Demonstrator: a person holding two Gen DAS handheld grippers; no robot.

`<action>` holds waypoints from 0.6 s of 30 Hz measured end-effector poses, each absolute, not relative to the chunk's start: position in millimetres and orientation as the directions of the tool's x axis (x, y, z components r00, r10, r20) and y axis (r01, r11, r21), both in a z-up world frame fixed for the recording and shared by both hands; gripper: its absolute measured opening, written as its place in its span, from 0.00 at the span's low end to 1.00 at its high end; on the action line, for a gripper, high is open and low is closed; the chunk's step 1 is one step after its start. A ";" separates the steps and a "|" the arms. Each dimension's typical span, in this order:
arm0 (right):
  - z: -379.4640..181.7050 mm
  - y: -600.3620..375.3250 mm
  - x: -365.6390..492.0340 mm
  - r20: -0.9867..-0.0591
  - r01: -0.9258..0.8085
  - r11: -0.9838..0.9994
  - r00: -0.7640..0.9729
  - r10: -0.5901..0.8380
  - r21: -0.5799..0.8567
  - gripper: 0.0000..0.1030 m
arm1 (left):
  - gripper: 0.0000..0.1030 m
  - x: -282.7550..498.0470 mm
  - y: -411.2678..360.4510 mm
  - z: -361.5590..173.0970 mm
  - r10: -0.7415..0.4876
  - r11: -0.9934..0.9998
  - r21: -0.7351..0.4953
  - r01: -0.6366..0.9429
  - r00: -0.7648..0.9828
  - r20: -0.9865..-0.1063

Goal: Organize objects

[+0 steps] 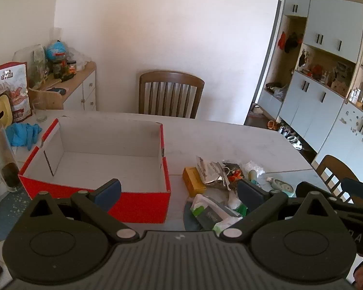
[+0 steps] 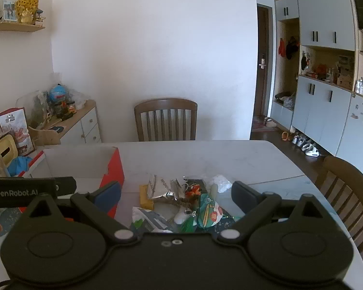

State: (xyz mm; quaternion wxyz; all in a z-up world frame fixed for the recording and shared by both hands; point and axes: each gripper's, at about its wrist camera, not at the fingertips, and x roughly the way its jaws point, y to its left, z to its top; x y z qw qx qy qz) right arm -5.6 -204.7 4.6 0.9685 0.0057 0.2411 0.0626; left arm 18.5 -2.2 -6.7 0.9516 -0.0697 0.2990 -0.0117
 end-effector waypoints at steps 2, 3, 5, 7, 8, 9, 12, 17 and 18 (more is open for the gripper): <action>2.8 -207.5 -1.8 -0.469 -0.128 0.991 0.873 0.131 0.039 0.94 | 1.00 21.7 -5.2 -7.8 -0.061 0.990 -0.141 -0.025 0.819 -0.571; 2.1 -208.9 0.5 -0.471 -0.133 0.990 0.871 0.136 0.041 0.94 | 1.00 24.0 -7.3 -8.5 -0.058 0.990 -0.140 -0.028 0.817 -0.574; 0.3 -212.4 4.5 -0.475 -0.142 0.989 0.868 0.146 0.045 0.94 | 1.00 27.0 -10.2 -10.0 -0.053 0.990 -0.137 -0.033 0.814 -0.578; -0.9 -215.6 8.6 -0.477 -0.149 0.988 0.865 0.154 0.048 0.93 | 1.00 30.4 -13.5 -11.5 -0.049 0.990 -0.137 -0.039 0.810 -0.584; -1.4 -217.4 10.5 -0.479 -0.153 0.987 0.863 0.159 0.051 0.93 | 1.00 31.1 -14.8 -12.2 -0.048 0.990 -0.136 -0.040 0.810 -0.585; -2.2 -218.5 12.7 -0.481 -0.159 0.986 0.861 0.165 0.053 0.92 | 1.00 32.6 -17.0 -12.8 -0.044 0.990 -0.133 -0.042 0.809 -0.585; -4.4 -222.4 17.7 -0.484 -0.173 0.983 0.856 0.180 0.060 0.92 | 1.00 36.6 -20.4 -15.2 -0.041 0.990 -0.133 -0.048 0.803 -0.594; -11.3 -231.2 26.2 -0.505 -0.177 0.982 0.843 0.185 0.064 0.90 | 1.00 42.5 -26.5 -25.7 -0.045 0.990 -0.134 -0.050 0.781 -0.623; -13.6 -233.9 27.9 -0.512 -0.174 0.983 0.839 0.182 0.065 0.90 | 1.00 43.9 -29.3 -28.9 -0.042 0.991 -0.125 -0.049 0.774 -0.632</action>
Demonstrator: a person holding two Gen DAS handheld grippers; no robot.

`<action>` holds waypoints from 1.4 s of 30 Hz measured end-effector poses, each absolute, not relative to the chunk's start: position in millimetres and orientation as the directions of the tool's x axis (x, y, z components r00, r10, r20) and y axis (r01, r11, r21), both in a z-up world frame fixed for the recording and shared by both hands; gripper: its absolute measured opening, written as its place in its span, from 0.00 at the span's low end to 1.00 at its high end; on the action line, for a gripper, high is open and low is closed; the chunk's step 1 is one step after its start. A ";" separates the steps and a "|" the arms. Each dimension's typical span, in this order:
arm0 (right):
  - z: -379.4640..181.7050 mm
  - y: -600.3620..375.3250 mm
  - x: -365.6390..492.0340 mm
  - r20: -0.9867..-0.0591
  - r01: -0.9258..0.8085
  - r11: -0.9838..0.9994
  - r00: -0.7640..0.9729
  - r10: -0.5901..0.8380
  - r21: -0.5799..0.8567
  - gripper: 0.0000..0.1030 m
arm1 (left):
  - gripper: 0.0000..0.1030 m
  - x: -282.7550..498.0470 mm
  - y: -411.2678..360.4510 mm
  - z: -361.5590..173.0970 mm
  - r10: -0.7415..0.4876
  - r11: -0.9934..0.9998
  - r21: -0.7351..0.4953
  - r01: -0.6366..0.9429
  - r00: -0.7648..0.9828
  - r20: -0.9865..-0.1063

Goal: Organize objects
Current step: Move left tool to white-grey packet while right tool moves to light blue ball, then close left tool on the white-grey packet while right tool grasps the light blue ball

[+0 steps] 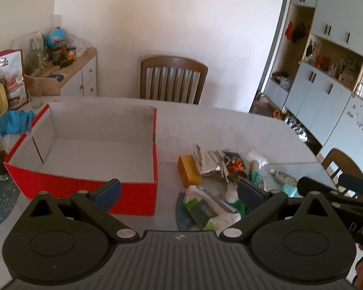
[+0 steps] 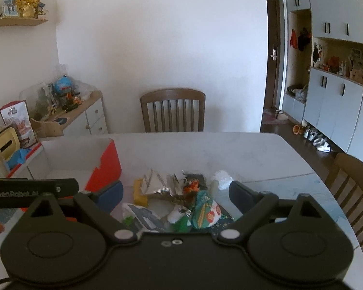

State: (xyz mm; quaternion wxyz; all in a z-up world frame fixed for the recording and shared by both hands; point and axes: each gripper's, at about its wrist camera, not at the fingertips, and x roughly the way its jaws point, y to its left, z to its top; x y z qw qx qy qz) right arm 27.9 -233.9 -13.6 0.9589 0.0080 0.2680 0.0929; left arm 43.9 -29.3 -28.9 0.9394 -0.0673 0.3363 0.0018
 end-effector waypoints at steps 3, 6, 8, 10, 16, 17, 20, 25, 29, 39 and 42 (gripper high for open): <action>-21.5 -243.5 33.2 -0.533 -0.158 0.985 0.828 0.172 0.072 0.90 | 1.00 48.0 -37.4 -38.7 -0.041 0.993 -0.108 -0.040 0.757 -0.652; -30.0 -256.9 39.6 -0.555 -0.129 0.989 0.818 0.149 0.074 0.90 | 1.00 54.9 -44.0 -49.1 -0.051 0.993 -0.110 -0.033 0.730 -0.681; -35.6 -265.8 43.6 -0.566 -0.111 0.991 0.813 0.137 0.080 0.89 | 1.00 58.6 -49.3 -54.5 -0.049 0.995 -0.100 -0.029 0.720 -0.692; -40.8 -273.0 48.3 -0.574 -0.103 0.992 0.809 0.125 0.071 0.87 | 1.00 63.8 -56.5 -60.5 -0.043 0.997 -0.079 -0.018 0.711 -0.701; -58.0 -297.4 67.3 -0.585 -0.078 0.997 0.808 0.069 0.009 0.86 | 1.00 85.0 -80.8 -83.2 -0.011 1.000 -0.013 0.002 0.679 -0.734; -61.3 -301.4 70.7 -0.587 -0.074 0.997 0.807 0.061 0.002 0.86 | 1.00 87.2 -84.3 -84.8 -0.008 1.000 -0.009 0.003 0.676 -0.737; -73.3 -315.8 81.9 -0.602 -0.065 0.998 0.798 0.039 -0.021 0.84 | 1.00 98.0 -91.7 -91.3 -0.004 1.000 -0.004 0.001 0.662 -0.750; -95.2 -334.8 100.8 -0.632 -0.065 0.997 0.775 0.019 -0.050 0.80 | 1.00 123.1 -99.3 -105.5 0.021 1.000 0.002 -0.031 0.613 -0.789; -111.6 -346.0 117.1 -0.653 -0.069 0.996 0.757 0.017 -0.053 0.76 | 1.00 140.1 -102.0 -114.4 0.049 0.997 0.008 -0.072 0.582 -0.812; -147.3 -359.7 154.4 -0.703 -0.094 0.994 0.711 0.030 -0.052 0.60 | 1.00 158.7 -109.6 -144.5 0.136 0.990 0.093 -0.110 0.511 -0.849; -155.3 -359.2 160.5 -0.713 -0.108 0.993 0.701 0.037 -0.054 0.56 | 1.00 161.2 -105.9 -149.2 0.129 0.989 0.073 -0.130 0.492 -0.861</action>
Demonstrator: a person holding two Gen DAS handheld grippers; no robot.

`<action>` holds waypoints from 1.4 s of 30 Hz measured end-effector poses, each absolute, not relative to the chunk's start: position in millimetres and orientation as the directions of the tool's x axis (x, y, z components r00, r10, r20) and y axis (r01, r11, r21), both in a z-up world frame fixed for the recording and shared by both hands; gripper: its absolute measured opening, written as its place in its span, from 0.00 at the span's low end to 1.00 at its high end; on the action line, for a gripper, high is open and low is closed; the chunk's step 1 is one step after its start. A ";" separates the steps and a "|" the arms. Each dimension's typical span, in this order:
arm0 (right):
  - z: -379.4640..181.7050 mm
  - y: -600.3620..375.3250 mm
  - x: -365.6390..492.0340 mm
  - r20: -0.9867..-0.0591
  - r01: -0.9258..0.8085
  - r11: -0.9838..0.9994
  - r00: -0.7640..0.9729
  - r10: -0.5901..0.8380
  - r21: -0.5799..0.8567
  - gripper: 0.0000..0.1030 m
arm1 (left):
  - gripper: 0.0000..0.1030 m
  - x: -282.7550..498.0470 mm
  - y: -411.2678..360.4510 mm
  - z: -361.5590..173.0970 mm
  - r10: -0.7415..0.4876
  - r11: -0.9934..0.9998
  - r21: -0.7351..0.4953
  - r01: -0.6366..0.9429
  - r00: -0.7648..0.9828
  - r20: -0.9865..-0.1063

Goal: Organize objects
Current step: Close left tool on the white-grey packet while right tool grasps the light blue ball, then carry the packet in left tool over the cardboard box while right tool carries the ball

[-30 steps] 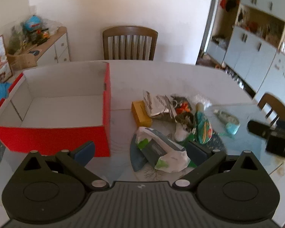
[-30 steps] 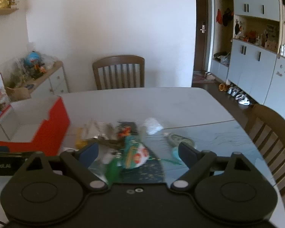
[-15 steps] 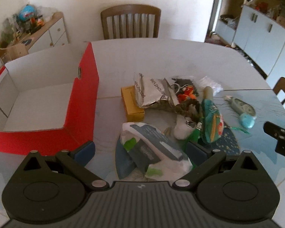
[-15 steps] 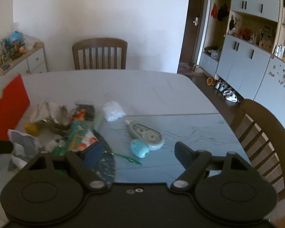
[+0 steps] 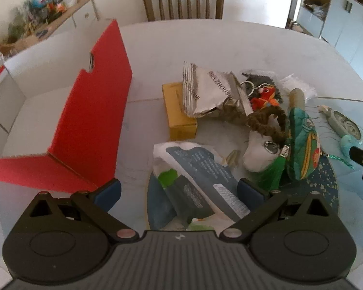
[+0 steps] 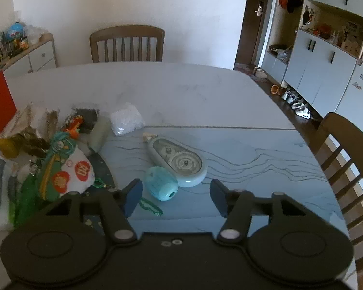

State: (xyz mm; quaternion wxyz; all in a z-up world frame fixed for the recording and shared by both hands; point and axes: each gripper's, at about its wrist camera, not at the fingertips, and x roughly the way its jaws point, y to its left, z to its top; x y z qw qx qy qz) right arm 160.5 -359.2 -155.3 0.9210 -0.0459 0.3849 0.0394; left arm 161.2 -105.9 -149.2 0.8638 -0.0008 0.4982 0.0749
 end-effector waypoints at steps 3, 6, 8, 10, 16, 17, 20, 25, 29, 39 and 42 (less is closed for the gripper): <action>-162.0 -358.8 166.0 -0.727 -0.113 0.993 0.684 0.052 -0.035 0.52 | 0.99 162.3 -105.0 -152.1 0.115 0.989 0.052 -0.141 0.484 -0.868; -166.2 -358.3 168.9 -0.738 -0.109 0.994 0.671 0.071 -0.004 0.47 | 0.99 162.8 -104.0 -154.0 0.095 0.988 0.025 -0.153 0.476 -0.874; -167.5 -358.1 170.7 -0.741 -0.098 0.995 0.666 0.081 0.021 0.46 | 0.95 162.0 -101.3 -154.2 0.082 0.987 0.006 -0.159 0.473 -0.877; -169.3 -357.3 173.7 -0.747 -0.089 0.995 0.659 0.089 0.040 0.43 | 0.88 161.5 -100.4 -154.4 0.062 0.987 -0.017 -0.162 0.470 -0.880; -171.4 -356.0 177.2 -0.747 -0.079 0.995 0.658 0.097 0.060 0.35 | 0.59 160.4 -99.5 -153.0 0.022 0.983 -0.065 -0.172 0.464 -0.885; -171.0 -356.1 177.7 -0.746 -0.077 0.995 0.659 0.098 0.063 0.34 | 0.54 159.9 -99.4 -152.7 0.019 0.983 -0.069 -0.171 0.465 -0.885; -170.2 -355.8 178.2 -0.747 -0.073 0.995 0.657 0.099 0.068 0.32 | 0.42 159.1 -100.5 -150.3 0.016 0.984 -0.072 -0.166 0.473 -0.881; -168.6 -354.6 175.6 -0.735 -0.078 0.995 0.671 0.102 0.066 0.32 | 0.36 154.9 -100.4 -147.2 0.026 0.984 -0.063 -0.166 0.486 -0.873; -165.0 -356.2 171.1 -0.724 -0.081 0.994 0.682 0.106 0.070 0.32 | 0.36 147.4 -99.6 -139.4 0.033 0.984 -0.061 -0.167 0.506 -0.862; -131.8 -353.9 145.5 -0.685 -0.091 0.991 0.717 0.132 0.095 0.32 | 0.36 125.2 -100.2 -104.4 0.000 0.994 -0.063 -0.093 0.557 -0.830; -114.1 -344.3 135.6 -0.670 -0.114 0.989 0.729 0.145 0.090 0.32 | 0.36 119.0 -94.1 -93.9 -0.020 0.995 -0.073 -0.069 0.570 -0.822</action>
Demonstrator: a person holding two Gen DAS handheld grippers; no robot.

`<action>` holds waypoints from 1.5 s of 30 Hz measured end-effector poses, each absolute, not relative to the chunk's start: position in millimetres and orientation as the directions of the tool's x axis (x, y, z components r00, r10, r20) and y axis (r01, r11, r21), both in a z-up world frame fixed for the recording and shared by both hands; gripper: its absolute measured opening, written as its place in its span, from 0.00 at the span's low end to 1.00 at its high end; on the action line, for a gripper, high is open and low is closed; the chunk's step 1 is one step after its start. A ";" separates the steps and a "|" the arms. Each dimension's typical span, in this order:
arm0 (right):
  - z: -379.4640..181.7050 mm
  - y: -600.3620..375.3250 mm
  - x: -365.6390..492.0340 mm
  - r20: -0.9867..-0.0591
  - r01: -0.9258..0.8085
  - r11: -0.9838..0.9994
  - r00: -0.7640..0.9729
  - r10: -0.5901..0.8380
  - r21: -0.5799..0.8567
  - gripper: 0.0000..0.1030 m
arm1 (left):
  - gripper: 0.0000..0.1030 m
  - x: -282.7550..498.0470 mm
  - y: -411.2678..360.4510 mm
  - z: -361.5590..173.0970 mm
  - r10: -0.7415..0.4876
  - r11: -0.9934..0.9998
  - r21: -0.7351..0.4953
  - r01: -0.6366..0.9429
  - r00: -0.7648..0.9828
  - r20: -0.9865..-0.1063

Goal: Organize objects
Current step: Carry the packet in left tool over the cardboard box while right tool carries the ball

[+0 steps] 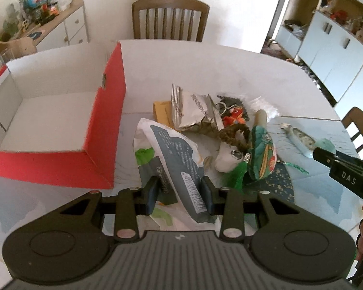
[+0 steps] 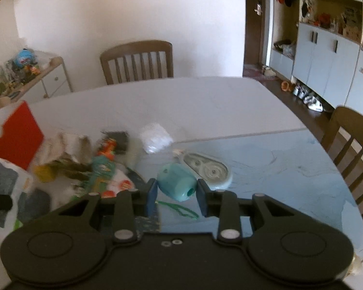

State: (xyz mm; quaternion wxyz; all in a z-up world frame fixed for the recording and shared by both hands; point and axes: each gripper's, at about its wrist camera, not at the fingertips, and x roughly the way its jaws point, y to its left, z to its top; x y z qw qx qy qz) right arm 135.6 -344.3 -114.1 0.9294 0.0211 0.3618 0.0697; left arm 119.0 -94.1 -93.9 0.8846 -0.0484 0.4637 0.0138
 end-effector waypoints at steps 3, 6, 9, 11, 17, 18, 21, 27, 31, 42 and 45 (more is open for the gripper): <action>-94.3 -327.0 125.6 -0.650 -0.151 0.986 0.743 0.162 0.073 0.32 | 0.36 112.7 -85.2 -80.0 -0.043 0.997 -0.074 -0.028 0.593 -0.804; -75.0 -305.9 115.3 -0.627 -0.199 0.978 0.755 0.193 0.061 0.32 | 0.36 107.1 -73.5 -65.3 -0.051 0.998 -0.065 -0.001 0.615 -0.787; -57.3 -283.5 107.2 -0.612 -0.244 0.968 0.758 0.227 0.058 0.32 | 0.36 102.4 -54.0 -51.4 -0.061 0.997 -0.075 0.004 0.627 -0.777; -46.7 -269.7 103.3 -0.603 -0.269 0.961 0.757 0.252 0.064 0.32 | 0.36 101.1 -42.7 -44.6 -0.057 0.998 -0.067 0.008 0.637 -0.769; -19.9 -226.1 97.1 -0.570 -0.345 0.937 0.759 0.314 0.058 0.32 | 0.36 99.9 1.2 -25.0 -0.033 0.999 -0.053 -0.009 0.663 -0.748; -16.4 -218.3 96.3 -0.566 -0.358 0.932 0.758 0.325 0.055 0.32 | 0.36 99.9 8.7 -22.4 -0.030 0.999 -0.051 -0.012 0.666 -0.745; -7.3 -194.2 96.3 -0.552 -0.395 0.918 0.756 0.351 0.042 0.32 | 0.36 100.8 31.4 -16.2 -0.014 0.999 -0.041 -0.025 0.673 -0.739; 5.9 -149.3 94.4 -0.526 -0.461 0.887 0.753 0.395 0.007 0.32 | 0.36 108.1 76.0 -10.0 0.015 0.997 -0.037 -0.063 0.674 -0.738; 8.8 -119.1 97.9 -0.519 -0.498 0.867 0.747 0.416 -0.023 0.32 | 0.36 117.7 100.0 -11.7 0.039 0.996 -0.023 -0.083 0.669 -0.743; -11.8 -48.6 130.6 -0.598 -0.564 0.825 0.677 0.429 -0.046 0.32 | 0.36 169.3 156.3 -42.5 0.067 0.995 0.010 -0.098 0.599 -0.798; -24.5 -29.5 143.4 -0.642 -0.585 0.810 0.639 0.424 -0.047 0.32 | 0.36 186.3 169.2 -57.0 0.050 0.995 -0.005 -0.096 0.566 -0.823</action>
